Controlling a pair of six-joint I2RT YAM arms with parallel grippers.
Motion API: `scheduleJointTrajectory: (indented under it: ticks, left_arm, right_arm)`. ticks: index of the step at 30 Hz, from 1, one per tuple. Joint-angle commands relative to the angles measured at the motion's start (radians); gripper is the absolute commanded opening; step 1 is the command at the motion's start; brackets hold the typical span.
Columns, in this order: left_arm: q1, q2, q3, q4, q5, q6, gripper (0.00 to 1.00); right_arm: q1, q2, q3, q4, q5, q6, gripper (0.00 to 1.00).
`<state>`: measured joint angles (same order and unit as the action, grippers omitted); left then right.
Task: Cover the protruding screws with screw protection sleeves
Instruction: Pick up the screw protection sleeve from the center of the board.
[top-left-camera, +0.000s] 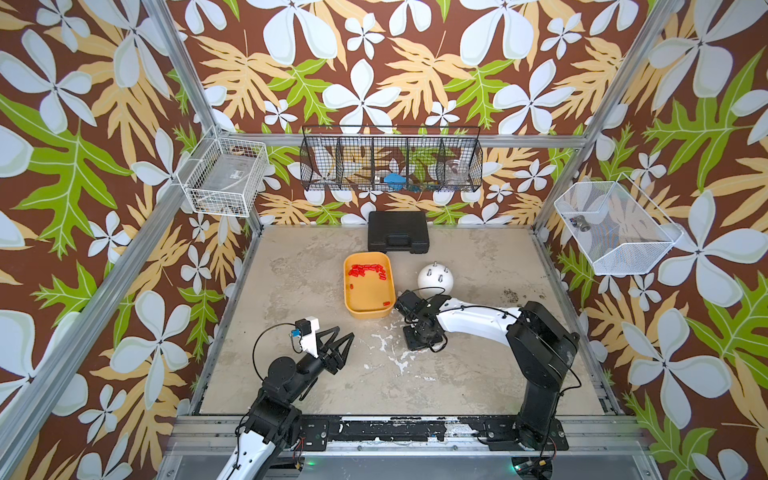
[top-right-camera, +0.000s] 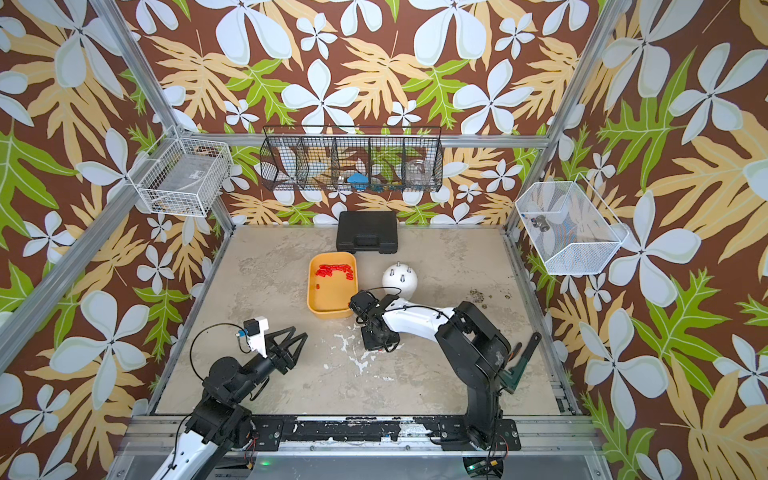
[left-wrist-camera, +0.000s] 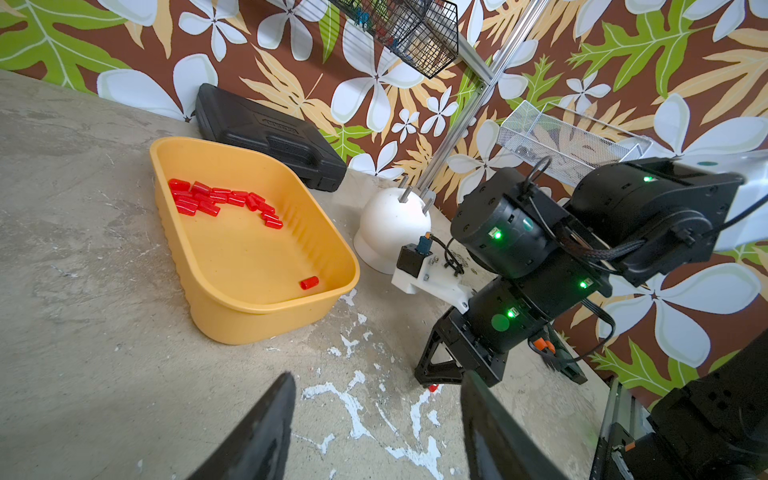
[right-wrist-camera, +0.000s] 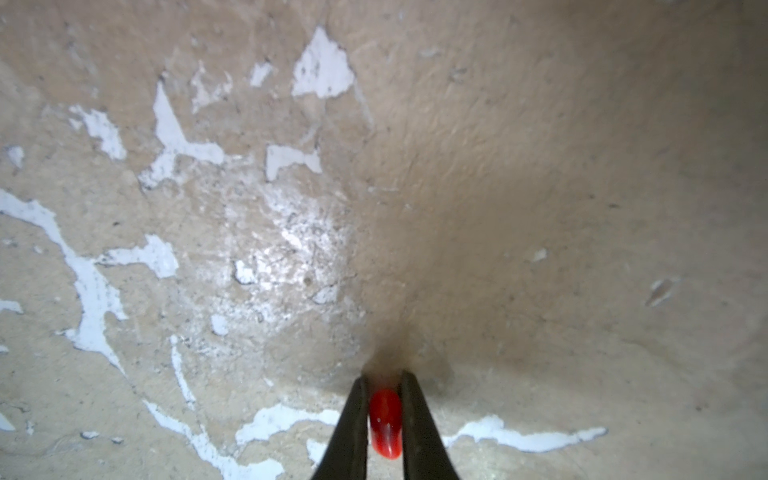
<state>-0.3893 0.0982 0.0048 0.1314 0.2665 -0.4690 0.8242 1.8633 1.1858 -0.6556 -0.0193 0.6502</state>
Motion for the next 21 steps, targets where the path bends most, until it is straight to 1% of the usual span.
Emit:
scheduleJointTrajectory:
  ticks: [1,8,14,21]
  left_arm:
    - [0.000,0.000,-0.022,0.027,0.004,0.006,0.64]
    - [0.000,0.000,-0.022,0.027,0.002,0.006,0.64]
    - [0.000,0.001,-0.022,0.029,0.002,0.006,0.64]
    - [0.000,0.016,-0.021,0.036,0.002,0.006,0.64]
  right_arm:
    - [0.001,0.001,0.000,-0.028,0.002,-0.001,0.14]
    - [0.001,0.016,0.016,-0.019,-0.005,-0.011,0.09]
    - [0.003,0.018,0.034,-0.009,-0.014,-0.012,0.09]
    - [-0.024,-0.015,0.068,0.015,-0.026,-0.031,0.09]
